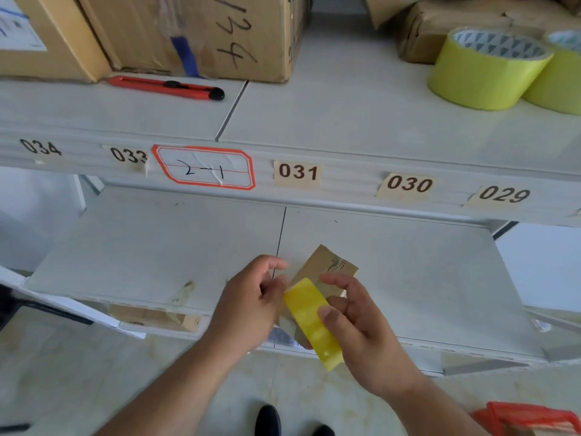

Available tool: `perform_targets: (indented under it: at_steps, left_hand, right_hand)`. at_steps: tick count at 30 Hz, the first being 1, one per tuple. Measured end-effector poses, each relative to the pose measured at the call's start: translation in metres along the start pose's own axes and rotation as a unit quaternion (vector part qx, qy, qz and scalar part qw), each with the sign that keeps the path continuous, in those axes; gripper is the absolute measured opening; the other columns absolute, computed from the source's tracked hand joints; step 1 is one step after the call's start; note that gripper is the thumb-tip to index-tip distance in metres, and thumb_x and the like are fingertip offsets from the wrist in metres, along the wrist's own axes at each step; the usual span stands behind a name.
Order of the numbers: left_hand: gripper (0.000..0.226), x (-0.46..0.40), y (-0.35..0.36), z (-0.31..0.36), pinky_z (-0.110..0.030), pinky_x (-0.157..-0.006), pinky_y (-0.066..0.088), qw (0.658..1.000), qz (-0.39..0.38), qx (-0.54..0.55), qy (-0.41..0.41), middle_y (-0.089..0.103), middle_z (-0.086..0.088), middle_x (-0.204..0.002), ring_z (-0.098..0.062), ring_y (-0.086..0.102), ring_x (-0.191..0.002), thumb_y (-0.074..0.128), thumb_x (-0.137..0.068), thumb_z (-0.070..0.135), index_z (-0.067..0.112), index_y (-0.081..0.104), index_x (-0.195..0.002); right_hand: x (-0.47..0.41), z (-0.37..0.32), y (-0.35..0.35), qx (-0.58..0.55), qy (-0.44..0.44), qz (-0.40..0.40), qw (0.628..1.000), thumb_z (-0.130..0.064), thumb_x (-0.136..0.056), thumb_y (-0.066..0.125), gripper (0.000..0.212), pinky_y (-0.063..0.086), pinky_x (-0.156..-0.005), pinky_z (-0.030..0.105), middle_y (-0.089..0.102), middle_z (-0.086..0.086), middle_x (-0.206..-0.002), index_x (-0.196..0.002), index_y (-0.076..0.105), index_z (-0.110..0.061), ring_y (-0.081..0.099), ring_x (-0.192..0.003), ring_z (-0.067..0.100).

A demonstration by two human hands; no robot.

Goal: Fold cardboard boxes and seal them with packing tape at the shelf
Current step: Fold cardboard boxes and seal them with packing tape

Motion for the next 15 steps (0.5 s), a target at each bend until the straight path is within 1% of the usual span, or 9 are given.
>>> perform_targets:
  at_steps: [2,3,4,6,8,10,12,13,15]
  left_hand:
    - [0.010,0.010,-0.014,-0.014,-0.025,-0.061,0.043,0.996,0.090,-0.021,-0.005,0.057,0.009,-0.064,-0.009,0.053,-0.061,0.064,-0.101,0.022,0.031,0.065,-0.097]
    - [0.014,0.020,-0.017,-0.016,-0.020,-0.061,0.041,0.993,0.121,0.011,-0.016,0.059,0.011,-0.066,-0.007,0.055,-0.062,0.061,-0.103,0.027,0.029,0.065,-0.090]
    - [0.026,0.031,-0.013,-0.019,-0.017,-0.060,0.041,0.989,0.125,0.060,-0.042,0.061,0.013,-0.066,-0.006,0.055,-0.062,0.056,-0.104,0.039,0.027,0.065,-0.083]
    - [0.058,0.047,0.012,-0.017,-0.019,-0.066,0.048,0.976,0.047,0.173,-0.127,0.068,0.011,-0.069,-0.010,0.063,-0.067,0.044,-0.093,0.076,0.026,0.070,-0.078]
    - [0.073,0.053,0.042,-0.025,-0.036,-0.087,0.057,0.939,-0.039,0.264,-0.218,0.078,0.003,-0.090,-0.015,0.074,-0.088,0.041,-0.073,0.093,0.032,0.076,-0.093]
    - [0.072,0.046,0.045,-0.037,-0.047,-0.092,0.058,0.920,-0.019,0.289,-0.263,0.079,-0.001,-0.096,-0.017,0.076,-0.093,0.051,-0.073,0.087,0.024,0.077,-0.099]
    - [0.055,0.040,0.036,-0.049,-0.048,-0.091,0.059,0.919,0.040,0.279,-0.275,0.079,0.001,-0.093,-0.014,0.076,-0.089,0.060,-0.086,0.072,0.021,0.075,-0.099]
    - [0.045,0.040,0.034,-0.053,-0.046,-0.091,0.059,0.918,0.055,0.282,-0.274,0.079,0.002,-0.093,-0.014,0.075,-0.089,0.062,-0.093,0.064,0.021,0.075,-0.099]
    - [0.029,0.040,0.031,-0.063,-0.042,-0.087,0.058,0.916,0.064,0.290,-0.270,0.078,0.002,-0.092,-0.014,0.074,-0.089,0.062,-0.099,0.047,0.022,0.075,-0.098]
  right_hand:
    - [-0.002,0.003,0.002,-0.011,0.007,0.008,1.000,-0.020,-0.094,0.054,0.040,0.053,-0.068,0.030,0.073,0.012,-0.084,-0.133,0.048,-0.021,0.070,-0.075,0.025]
    - [-0.004,0.006,0.003,-0.008,0.013,0.012,1.000,-0.020,-0.092,0.053,0.042,0.054,-0.070,0.029,0.074,0.009,-0.086,-0.134,0.047,-0.019,0.070,-0.078,0.022]
    - [-0.007,0.008,0.005,-0.004,0.018,0.013,1.000,-0.020,-0.092,0.053,0.043,0.055,-0.075,0.033,0.076,0.009,-0.090,-0.135,0.047,-0.020,0.071,-0.083,0.023]
    - [-0.012,0.016,0.009,-0.009,0.029,0.012,0.999,-0.019,-0.093,0.052,0.044,0.057,-0.086,0.047,0.076,0.013,-0.102,-0.136,0.047,-0.021,0.072,-0.096,0.033]
    - [-0.017,0.027,0.017,-0.014,0.041,0.016,0.999,-0.017,-0.092,0.053,0.045,0.056,-0.091,0.057,0.075,0.018,-0.106,-0.136,0.048,-0.022,0.071,-0.101,0.040]
    - [-0.021,0.037,0.030,0.012,0.049,0.019,0.999,-0.028,-0.091,0.058,0.043,0.052,-0.087,0.063,0.070,0.026,-0.098,-0.133,0.049,-0.027,0.068,-0.095,0.044]
    - [-0.024,0.047,0.042,0.083,0.062,0.030,0.994,-0.052,-0.091,0.059,0.041,0.051,-0.082,0.061,0.069,0.023,-0.091,-0.127,0.052,-0.036,0.065,-0.090,0.042]
    - [-0.028,0.051,0.047,0.120,0.072,0.044,0.989,-0.058,-0.092,0.056,0.038,0.052,-0.080,0.054,0.073,0.011,-0.087,-0.123,0.054,-0.037,0.068,-0.087,0.031]
    - [-0.037,0.060,0.049,0.149,0.110,0.107,0.977,-0.057,-0.100,0.051,0.028,0.053,-0.077,0.039,0.075,-0.008,-0.088,-0.112,0.061,-0.034,0.069,-0.083,0.006]
Point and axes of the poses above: each hand's wrist, its own x-axis away from the middle knuckle, its own y-axis out of the palm, z = x × y, the point moved 8 cm from there along -x, towards the middle knuckle
